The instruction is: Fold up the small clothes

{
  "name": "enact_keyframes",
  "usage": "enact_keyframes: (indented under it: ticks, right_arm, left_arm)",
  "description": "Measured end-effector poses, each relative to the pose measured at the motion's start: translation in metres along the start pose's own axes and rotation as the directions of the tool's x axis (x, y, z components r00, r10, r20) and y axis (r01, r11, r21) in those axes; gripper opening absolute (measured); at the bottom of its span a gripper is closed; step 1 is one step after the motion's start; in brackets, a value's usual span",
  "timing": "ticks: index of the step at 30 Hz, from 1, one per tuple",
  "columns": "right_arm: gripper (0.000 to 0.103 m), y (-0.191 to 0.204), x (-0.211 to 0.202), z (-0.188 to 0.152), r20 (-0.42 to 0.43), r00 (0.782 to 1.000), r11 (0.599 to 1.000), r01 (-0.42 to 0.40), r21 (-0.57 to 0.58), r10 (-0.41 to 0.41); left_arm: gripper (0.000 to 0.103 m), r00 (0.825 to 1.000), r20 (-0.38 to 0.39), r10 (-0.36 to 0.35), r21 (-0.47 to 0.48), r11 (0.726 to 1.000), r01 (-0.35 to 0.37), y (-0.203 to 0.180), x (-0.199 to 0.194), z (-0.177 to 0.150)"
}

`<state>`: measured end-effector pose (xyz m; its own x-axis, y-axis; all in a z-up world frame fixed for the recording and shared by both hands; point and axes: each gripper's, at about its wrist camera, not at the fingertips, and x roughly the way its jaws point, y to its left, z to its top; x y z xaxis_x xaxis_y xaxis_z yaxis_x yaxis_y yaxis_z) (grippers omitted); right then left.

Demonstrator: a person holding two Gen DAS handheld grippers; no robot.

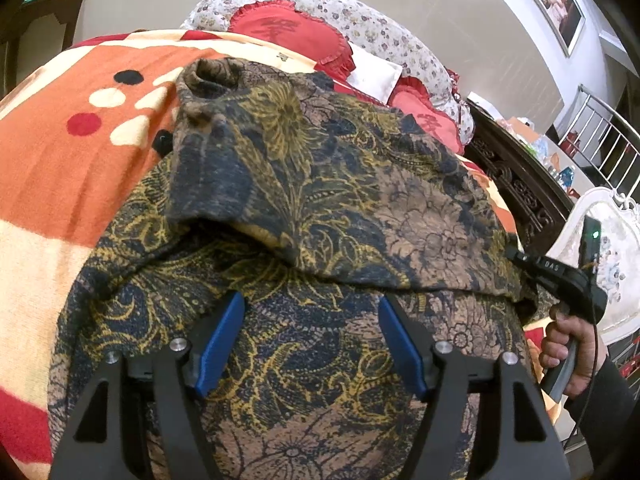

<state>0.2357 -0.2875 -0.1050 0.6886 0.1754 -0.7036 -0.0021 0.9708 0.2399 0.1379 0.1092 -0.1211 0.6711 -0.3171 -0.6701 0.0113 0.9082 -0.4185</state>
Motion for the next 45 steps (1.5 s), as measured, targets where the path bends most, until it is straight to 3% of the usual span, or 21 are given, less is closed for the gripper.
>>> enact_keyframes:
  ticks: [4, 8, 10, 12, 14, 17, 19, 21, 23, 25, 27, 29, 31, 33, 34, 38, 42, 45]
  right_arm:
    - [0.005, -0.002, 0.005, -0.003, -0.021, 1.000, 1.000, 0.004, -0.016, -0.004]
    - [0.005, -0.005, -0.005, 0.002, 0.027, 0.999, 1.000, 0.020, 0.013, -0.020]
    - [0.005, -0.006, 0.001, 0.000, -0.005, 1.000, 1.000, 0.025, -0.003, -0.025]
    - [0.006, -0.005, 0.007, -0.003, -0.036, 0.999, 1.000, 0.008, -0.026, -0.009]
    - [0.006, -0.007, 0.002, -0.002, -0.033, 0.999, 0.999, -0.013, -0.033, 0.012]
    - [0.008, -0.013, -0.010, 0.003, -0.028, 0.998, 0.998, -0.050, -0.024, 0.050]
    - [0.010, -0.015, -0.023, 0.006, -0.003, 0.998, 0.998, -0.064, -0.025, 0.064]
    - [0.013, -0.018, -0.041, 0.010, 0.049, 0.997, 0.998, -0.058, -0.023, 0.059]
    - [0.014, -0.019, -0.058, 0.012, 0.091, 0.995, 0.999, -0.030, -0.018, 0.032]
    - [0.014, -0.016, -0.069, 0.010, 0.121, 0.992, 0.999, -0.028, -0.022, 0.031]
    - [0.014, -0.002, -0.071, 0.005, 0.116, 0.991, 0.996, -0.057, -0.067, 0.065]
    - [0.014, 0.013, -0.061, -0.002, 0.084, 0.992, 0.990, -0.084, -0.114, 0.094]
    - [0.014, 0.022, -0.039, -0.011, 0.037, 0.998, 0.988, -0.034, -0.153, 0.040]
    - [0.014, 0.015, -0.005, -0.020, -0.041, 0.999, 0.992, 0.002, -0.123, -0.007]
    - [0.013, 0.010, 0.004, -0.023, -0.057, 0.998, 0.994, 0.001, -0.108, -0.007]
    - [0.013, 0.005, -0.003, -0.016, -0.050, 0.998, 0.997, -0.039, -0.064, 0.036]
    - [0.013, 0.010, -0.017, 0.005, 0.031, 0.997, 0.996, -0.072, -0.058, 0.074]
    - [0.013, 0.009, 0.014, 0.015, -0.035, 0.998, 0.998, -0.060, -0.029, 0.059]
  left_arm:
    - [0.073, 1.000, 0.002, -0.002, 0.000, 1.000, 0.002, 0.000, -0.001, 0.000]
    - [0.073, 1.000, 0.009, -0.002, -0.010, 1.000, 0.002, 0.001, -0.007, 0.002]
    - [0.073, 0.999, 0.024, 0.021, -0.014, 1.000, -0.021, -0.001, -0.017, 0.006]
    - [0.073, 0.998, 0.070, -0.001, -0.014, 1.000, 0.002, -0.005, -0.033, 0.015]
    - [0.084, 0.991, 0.132, 0.004, 0.005, 1.000, -0.004, -0.010, -0.046, 0.032]
    - [0.090, 0.975, 0.218, 0.049, 0.053, 0.997, -0.062, -0.018, -0.044, 0.072]
    - [0.090, 0.978, 0.200, 0.055, 0.063, 0.996, -0.069, -0.020, -0.027, 0.094]
    - [0.084, 0.985, 0.153, 0.078, 0.057, 0.995, -0.088, -0.016, -0.001, 0.112]
    - [0.040, 0.983, 0.091, 0.157, 0.067, 0.984, -0.163, -0.010, 0.028, 0.121]
    - [0.028, 0.967, 0.058, 0.250, 0.096, 0.962, -0.254, 0.000, 0.048, 0.119]
    - [0.024, 0.934, 0.010, 0.358, 0.097, 0.929, -0.357, 0.023, 0.069, 0.111]
    - [0.023, 0.953, 0.036, 0.302, 0.044, 0.952, -0.304, 0.040, 0.065, 0.103]
    - [0.023, 0.948, 0.042, 0.315, 0.031, 0.948, -0.317, 0.045, 0.063, 0.102]
    - [0.020, 0.939, 0.052, 0.340, 0.028, 0.939, -0.342, 0.046, 0.062, 0.101]
    - [0.010, 0.931, 0.057, 0.360, 0.022, 0.932, -0.361, 0.048, 0.061, 0.100]
    - [0.009, 0.930, 0.059, 0.364, -0.011, 0.931, -0.364, 0.055, 0.055, 0.096]
    - [0.009, 0.926, 0.062, 0.372, -0.001, 0.928, -0.373, 0.048, 0.055, 0.098]
    - [0.009, 0.932, 0.056, 0.358, -0.010, 0.934, -0.358, 0.051, 0.057, 0.100]
